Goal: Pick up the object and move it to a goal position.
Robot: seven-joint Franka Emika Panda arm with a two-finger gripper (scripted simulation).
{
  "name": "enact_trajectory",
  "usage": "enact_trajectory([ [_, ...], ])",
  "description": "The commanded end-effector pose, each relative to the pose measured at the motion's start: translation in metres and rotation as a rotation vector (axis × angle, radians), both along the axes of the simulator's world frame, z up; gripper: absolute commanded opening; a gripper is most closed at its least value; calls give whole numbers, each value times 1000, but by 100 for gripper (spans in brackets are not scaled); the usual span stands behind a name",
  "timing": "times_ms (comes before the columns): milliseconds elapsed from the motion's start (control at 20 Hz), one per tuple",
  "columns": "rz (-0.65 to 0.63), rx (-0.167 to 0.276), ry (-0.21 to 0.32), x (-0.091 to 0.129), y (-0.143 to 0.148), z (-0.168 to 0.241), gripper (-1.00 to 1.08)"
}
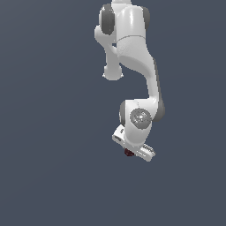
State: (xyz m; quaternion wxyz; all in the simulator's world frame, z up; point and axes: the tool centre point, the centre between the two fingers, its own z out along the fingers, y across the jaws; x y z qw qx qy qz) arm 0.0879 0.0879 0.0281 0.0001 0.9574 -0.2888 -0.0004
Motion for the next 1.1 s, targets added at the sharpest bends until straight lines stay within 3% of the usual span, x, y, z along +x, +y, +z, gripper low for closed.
enact_trajectory([
  [0, 0, 0, -1, 0, 0, 0, -100],
  [600, 0, 0, 0, 0, -4, 4, -100],
  [1050, 0, 1, 0, -2, -43, 47, -100],
])
